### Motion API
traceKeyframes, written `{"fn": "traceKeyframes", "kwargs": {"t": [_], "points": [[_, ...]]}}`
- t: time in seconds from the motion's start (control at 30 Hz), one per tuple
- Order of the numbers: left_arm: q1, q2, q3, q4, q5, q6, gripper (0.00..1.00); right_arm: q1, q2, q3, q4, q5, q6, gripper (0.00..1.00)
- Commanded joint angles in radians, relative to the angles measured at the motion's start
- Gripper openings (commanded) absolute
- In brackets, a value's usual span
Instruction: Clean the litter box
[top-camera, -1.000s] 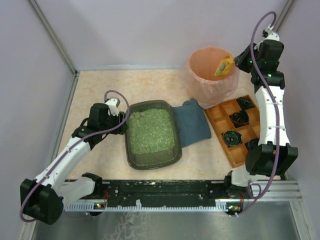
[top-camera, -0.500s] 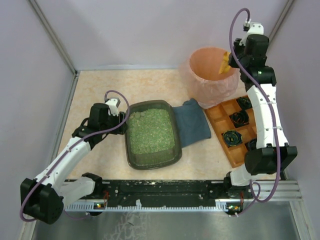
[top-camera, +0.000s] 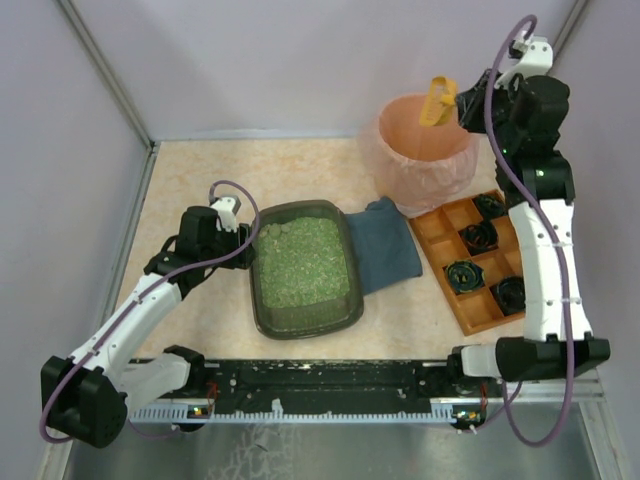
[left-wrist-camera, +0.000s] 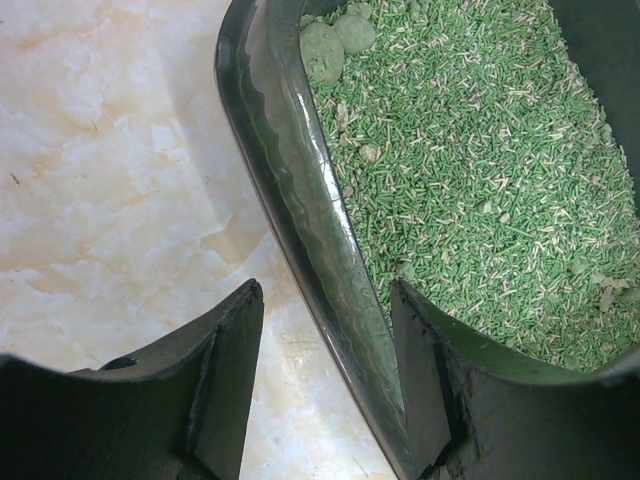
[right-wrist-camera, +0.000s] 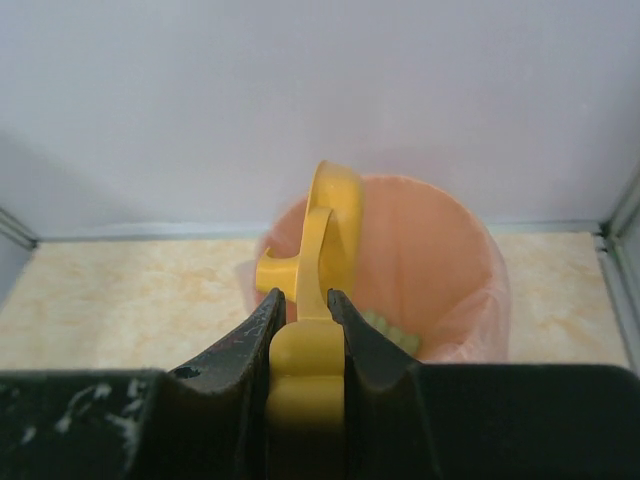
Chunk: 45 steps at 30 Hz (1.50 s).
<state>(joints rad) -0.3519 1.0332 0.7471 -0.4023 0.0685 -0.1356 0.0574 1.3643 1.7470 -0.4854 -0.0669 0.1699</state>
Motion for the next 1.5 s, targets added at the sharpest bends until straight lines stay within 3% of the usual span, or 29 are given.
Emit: {"fn": "traceKeyframes", "kwargs": {"t": [0.0, 0.23, 0.4, 0.6, 1.03, 1.47], "points": [[-0.004, 0.001, 0.002, 0.006, 0.027, 0.005, 0.60, 0.018, -0.080, -0.039, 0.097, -0.170, 0.158, 0.00], [-0.004, 0.001, 0.002, 0.011, 0.052, 0.002, 0.60, 0.257, -0.149, -0.260, 0.156, -0.166, 0.255, 0.00], [-0.004, 0.002, 0.000, 0.014, 0.071, 0.001, 0.59, 0.483, -0.156, -0.405, 0.187, -0.007, 0.266, 0.00], [-0.004, 0.008, 0.000, 0.016, 0.077, 0.004, 0.59, 0.597, -0.122, -0.539, 0.250, 0.090, 0.360, 0.00], [-0.014, 0.068, 0.006, 0.014, 0.137, 0.010, 0.52, 0.631, 0.104, -0.567, 0.303, 0.248, 0.600, 0.00], [-0.038, 0.133, 0.016, -0.001, 0.144, 0.019, 0.41, 0.622, 0.276, -0.538, 0.384, 0.172, 0.617, 0.00]]}}
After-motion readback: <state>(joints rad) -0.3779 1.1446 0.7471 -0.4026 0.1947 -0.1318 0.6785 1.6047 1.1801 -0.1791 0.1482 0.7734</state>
